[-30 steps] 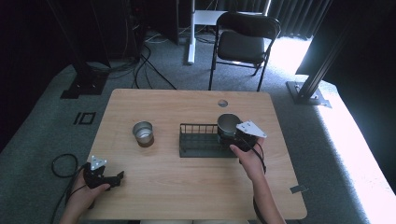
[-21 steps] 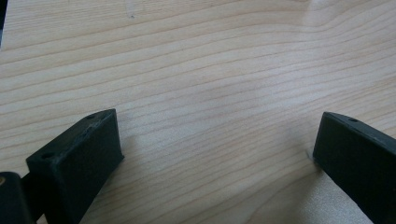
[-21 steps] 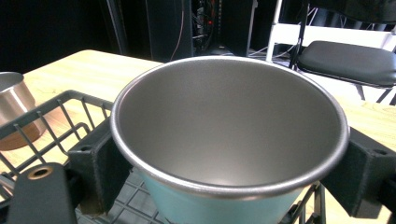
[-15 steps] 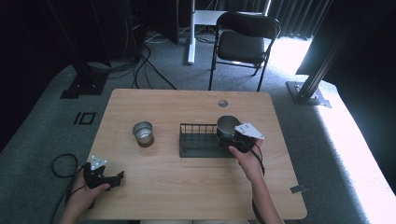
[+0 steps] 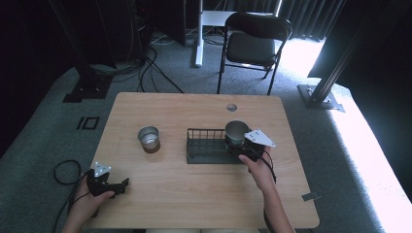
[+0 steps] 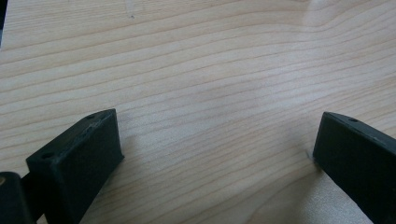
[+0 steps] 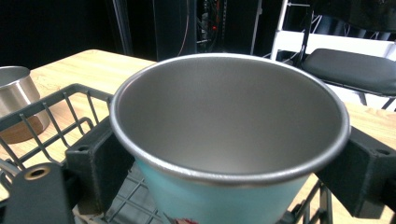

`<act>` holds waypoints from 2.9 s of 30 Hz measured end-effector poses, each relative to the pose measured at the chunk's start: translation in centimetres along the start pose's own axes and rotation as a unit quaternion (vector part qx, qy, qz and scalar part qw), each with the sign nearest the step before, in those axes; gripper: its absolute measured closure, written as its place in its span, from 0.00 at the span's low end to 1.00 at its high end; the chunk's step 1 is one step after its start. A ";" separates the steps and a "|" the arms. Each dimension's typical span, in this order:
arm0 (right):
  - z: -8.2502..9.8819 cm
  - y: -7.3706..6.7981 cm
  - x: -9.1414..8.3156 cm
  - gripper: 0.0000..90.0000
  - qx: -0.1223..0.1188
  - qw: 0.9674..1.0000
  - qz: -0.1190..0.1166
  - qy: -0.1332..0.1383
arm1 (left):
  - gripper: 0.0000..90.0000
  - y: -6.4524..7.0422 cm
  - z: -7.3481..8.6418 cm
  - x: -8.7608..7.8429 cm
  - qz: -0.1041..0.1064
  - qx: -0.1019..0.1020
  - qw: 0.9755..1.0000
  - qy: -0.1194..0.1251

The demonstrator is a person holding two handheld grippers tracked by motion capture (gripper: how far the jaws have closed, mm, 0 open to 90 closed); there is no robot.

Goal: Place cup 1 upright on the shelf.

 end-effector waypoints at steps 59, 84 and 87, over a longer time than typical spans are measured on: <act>8.3 4.0 -6.2 0.12 0.000 0.997 -0.026 -0.071 | 0.02 0.0 0.0 0.0 0.000 0.000 1.000 0.000; 12.9 5.9 -7.7 0.12 -0.007 0.988 -0.024 -0.154 | 0.02 0.0 0.0 0.0 0.000 0.000 1.000 0.000; 13.2 6.1 -7.8 0.12 -0.008 0.987 -0.021 -0.160 | 0.02 0.0 0.0 0.0 0.000 0.000 1.000 0.000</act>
Point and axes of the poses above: each handheld gripper's, and its own axes: x roughly forward along the jaws, z roughly out of its underside, y roughly to its right, the point moved 5 cm from there along x, roughly forward along the jaws, and after that the axes turned 8 degrees about -y, right-handed, at the moved point
